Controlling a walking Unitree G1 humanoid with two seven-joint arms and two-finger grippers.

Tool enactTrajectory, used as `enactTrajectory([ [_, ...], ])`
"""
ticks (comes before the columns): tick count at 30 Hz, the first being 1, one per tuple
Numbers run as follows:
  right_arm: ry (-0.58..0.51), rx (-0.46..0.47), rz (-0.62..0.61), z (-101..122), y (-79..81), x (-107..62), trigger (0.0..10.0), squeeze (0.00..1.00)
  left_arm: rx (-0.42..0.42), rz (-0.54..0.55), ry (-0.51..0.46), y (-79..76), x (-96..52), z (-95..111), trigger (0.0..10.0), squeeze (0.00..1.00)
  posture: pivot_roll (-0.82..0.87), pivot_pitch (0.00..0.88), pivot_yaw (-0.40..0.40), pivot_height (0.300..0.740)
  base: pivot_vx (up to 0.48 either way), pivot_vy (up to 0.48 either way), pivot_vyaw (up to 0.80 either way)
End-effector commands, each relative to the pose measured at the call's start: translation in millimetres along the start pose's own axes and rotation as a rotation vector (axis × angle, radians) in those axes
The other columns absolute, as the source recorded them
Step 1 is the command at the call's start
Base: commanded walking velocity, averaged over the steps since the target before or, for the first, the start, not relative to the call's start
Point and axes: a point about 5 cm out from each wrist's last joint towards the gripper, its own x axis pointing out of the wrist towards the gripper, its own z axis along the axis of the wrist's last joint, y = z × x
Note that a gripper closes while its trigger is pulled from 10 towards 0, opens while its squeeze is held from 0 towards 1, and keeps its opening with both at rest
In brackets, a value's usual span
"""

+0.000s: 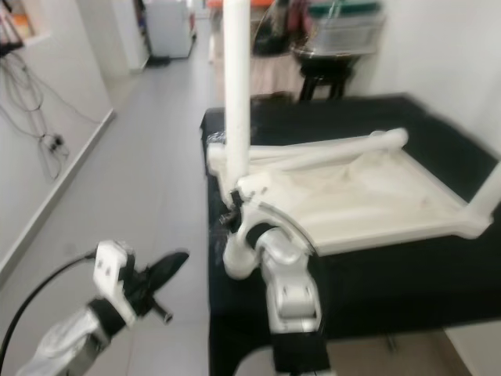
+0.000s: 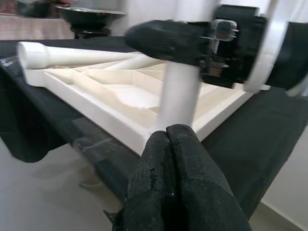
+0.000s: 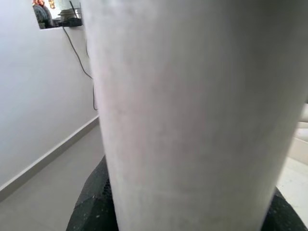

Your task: Building children table

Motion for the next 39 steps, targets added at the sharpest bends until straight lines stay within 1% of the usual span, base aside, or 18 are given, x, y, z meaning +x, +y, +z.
enactTrajectory([
  [1,0.088,0.026,-0.070,-17.5,-4.7,5.1,0.0,0.00,0.000,0.003,0.013,1.3,-0.9,-1.1,10.0,0.00,0.00,0.000,0.018,0.740,0.000,0.000,0.00],
  [2,0.087,0.014,-0.100,-13.5,-5.8,11.2,10.0,0.00,0.007,0.012,0.011,1.6,-1.3,-1.0,10.0,0.00,0.00,0.000,0.015,0.740,0.000,0.000,0.00],
  [3,0.087,0.006,-0.122,-10.9,-6.1,14.8,10.0,0.00,0.012,0.019,0.010,1.8,-1.5,-0.8,10.0,0.00,0.00,0.000,0.015,0.740,0.000,0.000,0.00],
  [6,0.093,-0.017,-0.137,-7.0,-5.0,14.4,10.0,0.00,0.013,0.022,0.010,1.5,-1.2,-1.2,10.0,0.00,0.01,0.000,0.014,0.740,0.000,0.000,0.00],
  [7,0.085,-0.020,-0.095,-3.2,-5.7,16.8,10.0,1.00,0.013,0.020,0.012,1.1,-1.0,-1.5,10.0,0.00,0.01,0.000,0.011,0.740,0.000,0.000,0.00],
  [11,0.021,-0.015,0.078,12.4,-16.9,31.2,10.0,1.00,0.010,0.014,0.014,0.1,0.8,-3.1,10.0,0.00,0.02,0.000,0.008,0.740,0.000,0.000,0.00],
  [12,-0.007,-0.036,0.161,18.1,-19.0,33.5,10.0,1.00,0.010,0.014,0.015,-0.2,1.2,-3.5,10.0,0.00,0.02,0.000,0.007,0.740,0.000,0.000,0.00],
  [13,-0.007,-0.036,0.161,18.1,-19.0,33.5,10.0,1.00,0.010,0.014,0.015,-0.2,1.2,-3.5,10.0,0.00,0.02,0.000,0.007,0.740,0.000,0.000,0.00],
  [14,-0.023,-0.054,0.215,21.4,-20.1,34.4,10.0,1.00,0.009,0.013,0.015,-0.3,1.3,-3.7,10.0,0.00,0.02,0.000,0.007,0.740,0.000,0.000,0.00],
  [15,-0.025,-0.090,0.305,23.2,-21.4,34.9,10.0,0.00,0.009,0.013,0.014,-0.5,1.6,-4.1,10.0,0.00,0.02,0.000,0.001,0.740,0.000,0.000,0.00],
  [16,-0.025,-0.090,0.305,23.2,-21.4,34.9,10.0,0.00,0.009,0.013,0.014,-0.5,1.6,-4.1,10.0,0.00,0.02,0.000,0.001,0.740,0.000,0.000,0.00],
  [18,0.024,-0.167,0.481,19.7,-25.7,34.0,10.0,0.00,0.008,0.014,0.013,-0.8,2.6,-5.3,10.0,0.00,0.02,0.000,-0.010,0.740,0.000,0.000,0.00],
  [20,0.078,-0.181,0.582,15.9,-30.5,34.0,10.0,0.00,0.008,0.015,0.014,-1.5,3.2,-6.5,10.0,0.00,0.03,0.000,-0.016,0.740,0.000,0.000,0.00],
  [24,0.123,-0.162,0.622,16.0,-35.0,37.8,10.0,0.00,0.011,0.019,0.014,-2.3,3.0,-7.3,10.0,0.00,0.04,0.000,-0.020,0.740,0.000,0.000,0.00],
  [27,0.129,-0.140,0.623,17.4,-36.7,39.8,10.0,0.00,0.011,0.019,0.014,-2.7,2.8,-7.5,10.0,0.00,0.04,0.000,-0.021,0.740,0.000,0.000,0.00],
  [29,0.133,-0.078,0.627,19.2,-41.0,43.3,0.0,0.00,0.008,0.016,0.014,-4.1,2.6,-7.5,10.0,0.00,0.05,0.000,-0.020,0.740,0.000,0.000,0.00],
  [37,0.143,-0.041,0.639,14.2,-51.8,40.8,0.0,0.00,0.001,0.010,0.011,-7.0,2.6,-7.3,10.0,0.00,0.04,0.000,-0.019,0.740,0.000,0.000,0.00],
  [39,0.148,-0.042,0.577,9.9,-62.2,37.6,0.0,0.00,-0.003,0.006,0.008,-8.7,2.9,-6.6,10.0,0.00,0.03,0.000,-0.016,0.740,0.000,0.000,0.00],
])
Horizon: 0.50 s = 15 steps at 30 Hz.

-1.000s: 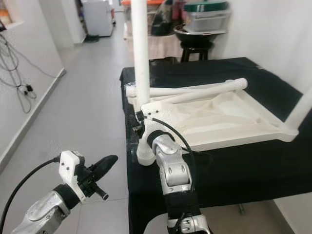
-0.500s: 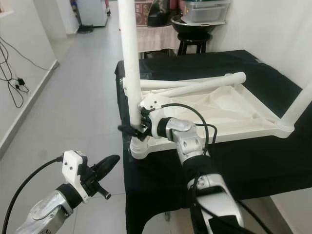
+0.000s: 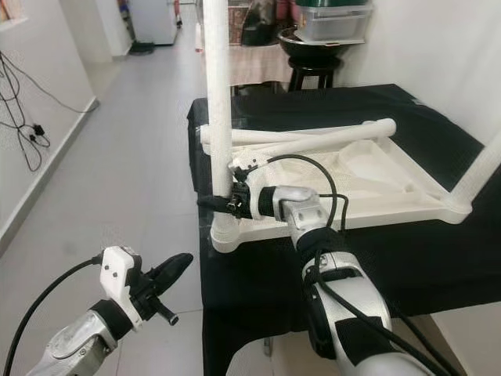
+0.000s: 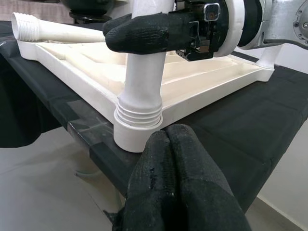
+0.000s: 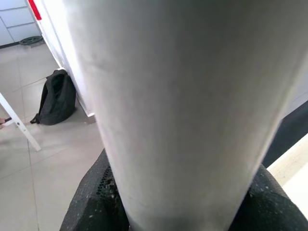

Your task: Building children table

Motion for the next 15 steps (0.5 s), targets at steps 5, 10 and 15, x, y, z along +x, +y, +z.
enactTrajectory([
  [5,0.001,0.045,-0.231,-17.5,-14.5,-16.4,0.0,0.00,-0.010,-0.004,-0.013,-3.3,-1.0,2.9,10.0,0.00,0.01,0.000,-0.013,0.740,0.000,0.000,0.00],
  [10,-0.020,0.210,-0.809,-42.6,-10.0,-31.7,0.0,0.00,-0.013,-0.006,-0.018,-1.2,-3.7,6.2,10.0,0.00,-0.02,0.015,-0.005,0.740,0.000,0.000,0.00],
  [15,-0.029,0.188,-0.791,-51.6,34.2,-21.5,0.0,0.00,-0.016,-0.012,-0.017,1.3,-3.4,7.6,10.0,0.00,-0.04,0.016,0.019,0.740,0.000,0.000,0.00],
])
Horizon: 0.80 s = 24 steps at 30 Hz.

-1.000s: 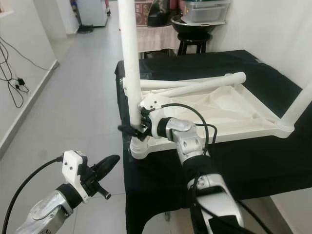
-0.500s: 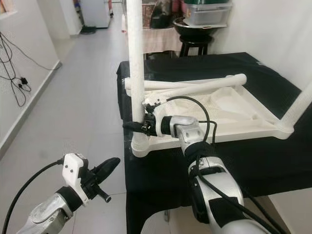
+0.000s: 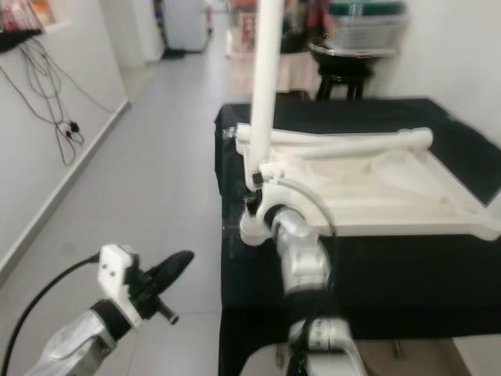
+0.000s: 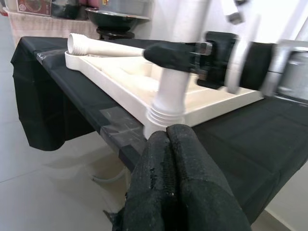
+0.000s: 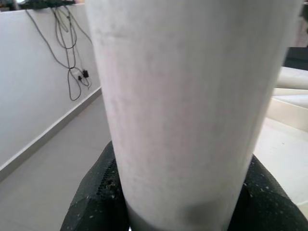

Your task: Building children table

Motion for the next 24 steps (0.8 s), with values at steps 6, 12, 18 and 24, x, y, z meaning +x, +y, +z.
enactTrajectory([
  [6,0.054,-0.055,0.000,-9.6,1.2,11.7,0.9,0.00,-0.005,-0.012,0.012,1.2,1.6,-0.7,10.0,0.00,-0.02,0.010,0.001,0.740,0.000,0.000,0.00],
  [12,-0.051,-0.044,0.269,29.8,16.1,18.1,10.0,1.00,-0.003,0.009,0.005,2.6,0.5,0.1,10.0,0.00,-0.02,0.007,0.002,0.740,0.000,0.000,0.00],
  [18,-0.125,-0.120,0.697,47.8,23.1,15.6,10.0,0.00,0.000,-0.088,0.093,-7.2,-0.5,-3.8,10.0,0.00,-0.02,0.000,0.008,0.740,0.000,0.000,0.00],
  [24,-0.036,-0.198,1.044,41.1,28.1,12.6,10.0,0.00,0.096,-0.156,0.167,-22.0,-1.5,-6.8,10.0,0.00,-0.01,0.015,-0.011,0.740,0.000,0.000,0.00],
])
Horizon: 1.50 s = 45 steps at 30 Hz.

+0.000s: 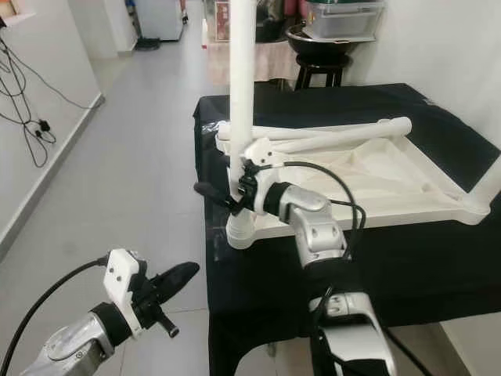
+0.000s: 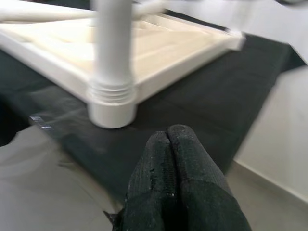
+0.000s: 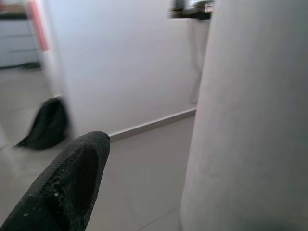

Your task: Building children table

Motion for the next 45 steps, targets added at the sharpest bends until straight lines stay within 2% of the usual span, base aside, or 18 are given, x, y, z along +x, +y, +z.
enactTrajectory([
  [1,0.042,0.015,0.191,-10.0,14.5,14.6,10.0,0.00,0.026,-0.012,0.033,-2.6,0.1,0.4,10.0,0.00,-0.01,0.015,-0.011,0.740,0.000,0.000,0.00],
  [5,0.117,-0.023,0.167,-23.7,14.4,19.0,10.0,0.00,0.038,0.013,0.033,-7.0,-6.1,1.7,10.0,0.00,-0.02,0.000,-0.014,0.740,0.000,0.000,0.00],
  [10,0.087,0.055,0.177,-29.4,13.5,21.8,10.0,0.00,0.018,0.095,0.034,-4.7,-9.9,7.0,10.0,0.00,0.02,0.000,-0.002,0.740,0.000,0.000,0.00],
  [11,0.074,0.055,0.190,-28.8,12.1,19.9,0.0,0.00,0.007,0.118,0.040,0.0,-10.9,2.0,10.0,0.00,0.02,0.000,0.006,0.740,0.000,0.000,0.00],
  [15,0.084,0.035,0.176,-32.5,3.9,8.7,0.0,0.00,0.032,0.141,0.087,10.1,-10.8,-18.4,10.0,0.00,0.00,0.000,0.000,0.740,0.000,0.000,0.00],
  [21,0.059,-0.003,-0.061,-23.6,-19.6,-9.9,0.0,0.00,-0.011,0.122,0.097,4.2,-1.2,-30.4,10.0,0.00,0.00,0.000,-0.020,0.740,0.000,0.000,0.00],
  [23,0.073,0.014,-0.264,-34.7,-23.1,-15.7,0.0,0.00,-0.026,0.111,0.131,-2.8,-2.1,-45.2,10.0,0.00,0.01,0.000,-0.038,0.740,0.000,0.000,0.00],
  [25,0.106,0.047,-0.646,-58.6,-19.2,-23.5,0.0,0.00,-0.005,0.120,0.139,-8.9,-4.8,-56.6,10.0,0.00,0.00,0.000,-0.052,0.740,0.000,0.000,0.00],
  [26,0.106,0.047,-0.646,-58.6,-19.2,-23.5,0.0,0.00,-0.005,0.120,0.139,-8.9,-4.8,-56.6,10.0,0.00,0.00,0.000,-0.052,0.740,0.000,0.000,0.00],
  [27,0.146,0.091,-0.840,-76.2,-7.7,-31.9,0.0,0.00,-0.014,0.139,0.117,-7.1,-5.6,-57.6,10.0,0.00,0.00,0.000,-0.053,0.740,0.000,0.000,0.00],
  [28,0.183,0.137,-0.907,-96.6,19.1,-34.0,0.0,0.00,-0.035,0.151,0.103,-2.7,-6.9,-58.4,10.0,0.00,0.01,0.000,-0.057,0.740,0.000,0.000,0.00],
  [31,0.214,0.202,-0.901,-120.8,64.1,-26.5,0.0,0.00,-0.042,0.118,0.103,2.9,-9.5,-60.6,10.0,0.00,-0.02,0.000,-0.040,0.740,0.000,0.000,0.00],
  [36,0.206,0.161,-0.897,-119.2,56.1,-20.6,0.0,0.00,-0.015,0.101,0.121,4.0,-12.2,-64.7,10.0,0.00,-0.03,0.000,-0.012,0.740,0.000,0.000,0.00],
  [37,0.195,0.147,-0.882,-114.2,47.0,-14.3,10.0,0.00,0.020,0.102,0.122,5.9,-14.1,-65.6,10.0,0.00,-0.03,0.000,-0.010,0.740,0.000,0.000,0.00],
  [41,0.172,0.146,-0.816,-107.8,37.0,-8.2,10.0,0.00,0.060,0.100,0.121,4.9,-14.2,-66.3,10.0,0.00,-0.02,0.000,-0.005,0.740,0.000,0.000,0.00],
  [42,0.160,0.156,-0.747,-102.8,37.5,-5.2,10.0,1.00,0.066,0.102,0.113,4.9,-13.1,-65.3,10.0,0.00,-0.02,0.000,0.000,0.740,0.000,0.000,0.00],
  [44,0.153,0.164,-0.700,-99.1,38.7,-3.2,10.0,1.00,0.070,0.103,0.106,5.0,-12.3,-64.6,10.0,0.00,-0.02,0.000,0.000,0.740,0.000,0.000,0.00],
  [45,0.131,0.158,-0.613,-92.5,40.2,-0.3,10.0,1.00,0.083,0.104,0.099,5.8,-10.4,-62.5,10.0,0.00,-0.01,0.000,-0.001,0.740,0.000,0.000,0.00],
])
